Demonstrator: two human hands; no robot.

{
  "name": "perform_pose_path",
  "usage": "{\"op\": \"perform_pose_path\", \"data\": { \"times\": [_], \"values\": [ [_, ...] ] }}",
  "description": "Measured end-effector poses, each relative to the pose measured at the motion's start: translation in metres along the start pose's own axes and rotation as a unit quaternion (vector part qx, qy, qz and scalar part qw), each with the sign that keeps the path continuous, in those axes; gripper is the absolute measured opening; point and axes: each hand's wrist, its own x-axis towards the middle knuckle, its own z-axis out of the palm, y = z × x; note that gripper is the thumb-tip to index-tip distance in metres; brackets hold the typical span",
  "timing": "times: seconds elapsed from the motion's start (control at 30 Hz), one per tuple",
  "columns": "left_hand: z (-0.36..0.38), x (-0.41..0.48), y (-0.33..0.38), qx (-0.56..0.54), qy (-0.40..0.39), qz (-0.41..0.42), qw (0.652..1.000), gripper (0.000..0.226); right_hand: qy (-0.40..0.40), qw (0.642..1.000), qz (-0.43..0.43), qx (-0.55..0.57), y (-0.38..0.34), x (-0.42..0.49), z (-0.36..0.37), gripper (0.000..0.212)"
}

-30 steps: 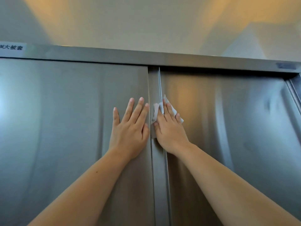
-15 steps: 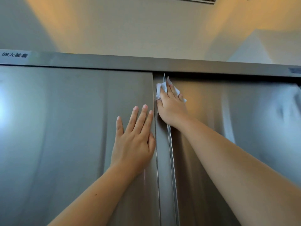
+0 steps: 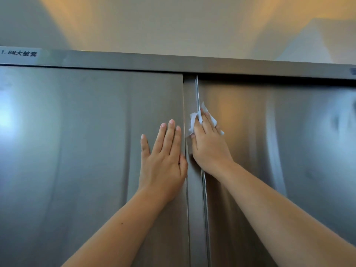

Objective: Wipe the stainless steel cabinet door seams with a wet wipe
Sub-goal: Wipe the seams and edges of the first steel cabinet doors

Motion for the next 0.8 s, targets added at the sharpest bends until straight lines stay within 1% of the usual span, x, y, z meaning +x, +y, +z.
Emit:
{"op": "perform_pose_path", "data": {
  "times": [0.23,0.33,0.5,0.63,0.73,0.8],
  "values": [
    [-0.009,-0.041,0.02,-0.03,-0.083,-0.039,0.995,0.061,0.044,0.998,-0.036,-0.032,-0.005,-0.059,0.003,0.044],
    [-0.014,-0.056,0.026,-0.059,-0.099,-0.051,0.992,0.061,0.044,0.997,-0.049,-0.047,-0.004,-0.074,0.0,0.042],
    [-0.024,-0.083,0.037,-0.117,-0.125,-0.065,0.983,0.057,0.041,0.997,-0.069,-0.02,-0.004,-0.098,-0.009,0.035],
    [-0.029,-0.102,0.043,-0.165,-0.118,-0.062,0.977,0.054,0.053,0.995,-0.076,-0.044,-0.001,-0.123,-0.019,0.036],
    [-0.038,-0.115,0.054,-0.212,-0.095,-0.065,0.971,0.051,0.068,0.997,-0.023,0.001,0.001,-0.143,-0.023,0.026],
    [-0.04,-0.124,0.064,-0.224,-0.075,-0.049,0.97,0.049,0.082,0.996,0.003,0.024,0.001,-0.156,-0.026,0.025]
  ]
}}
